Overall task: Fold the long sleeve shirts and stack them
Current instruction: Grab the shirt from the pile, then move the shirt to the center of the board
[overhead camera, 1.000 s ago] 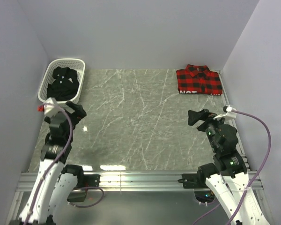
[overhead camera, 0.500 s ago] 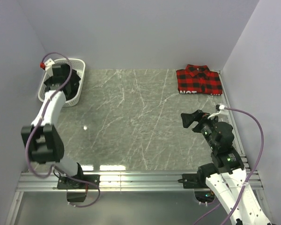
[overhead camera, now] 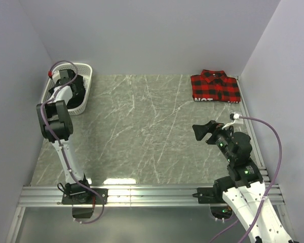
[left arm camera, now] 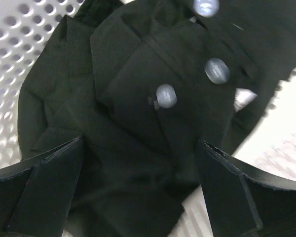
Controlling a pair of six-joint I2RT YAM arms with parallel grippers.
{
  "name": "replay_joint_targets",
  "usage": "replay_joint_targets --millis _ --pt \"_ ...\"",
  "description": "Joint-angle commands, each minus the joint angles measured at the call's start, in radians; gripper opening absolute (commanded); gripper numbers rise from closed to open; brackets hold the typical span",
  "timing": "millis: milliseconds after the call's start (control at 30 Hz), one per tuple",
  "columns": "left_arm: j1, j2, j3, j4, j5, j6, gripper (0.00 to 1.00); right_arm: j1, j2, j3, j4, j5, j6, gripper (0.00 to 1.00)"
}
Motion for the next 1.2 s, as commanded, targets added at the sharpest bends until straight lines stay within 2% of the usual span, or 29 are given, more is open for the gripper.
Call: replay_joint_targets --millis 0,100,200,233,267,333,500,600,700,900,1167 --pt "0.012 0.073 0.101 -0.002 -0.046 0.061 0.99 0.005 0.011 -0.01 0.057 -0.036 -0.018 1.0" --pt "0.015 0.149 0.156 -0.022 -0.06 0.082 0.96 0.007 0.031 -0.014 0.062 -0.04 -0.02 1.0" --pt "0.028 0.194 0.225 -0.053 -0.037 0.091 0.64 0.005 0.051 -0.01 0.06 -0.043 -0.024 1.0" --pt "0.029 0.185 0.228 -0.027 -0.034 0.108 0.5 0.005 0.056 -0.007 0.06 -0.048 -0.029 1.0" --pt "0.028 0.173 0.227 -0.014 -0.029 0.114 0.24 0.005 0.065 -0.004 0.057 -0.051 -0.031 1.0" --pt "0.028 0.127 0.23 0.019 -0.029 0.12 0.0 0.002 0.073 0.004 0.055 -0.055 -0.034 1.0" --pt "0.028 -0.025 0.248 0.084 -0.011 0.075 0.0 0.004 0.086 0.016 0.054 -0.075 -0.035 1.0" --pt "0.019 -0.142 0.26 0.138 0.056 0.035 0.0 0.007 0.085 0.025 0.049 -0.08 -0.04 1.0" --pt "-0.015 -0.212 0.346 0.119 0.11 0.016 0.0 0.004 0.074 0.028 0.055 -0.082 -0.037 1.0" --pt "-0.158 -0.339 0.461 0.107 0.256 -0.088 0.0 0.005 0.039 0.048 0.051 -0.086 -0.028 1.0" --pt "-0.402 -0.453 0.4 0.242 0.474 -0.3 0.0 0.005 -0.041 0.065 0.026 -0.054 -0.04 1.0"
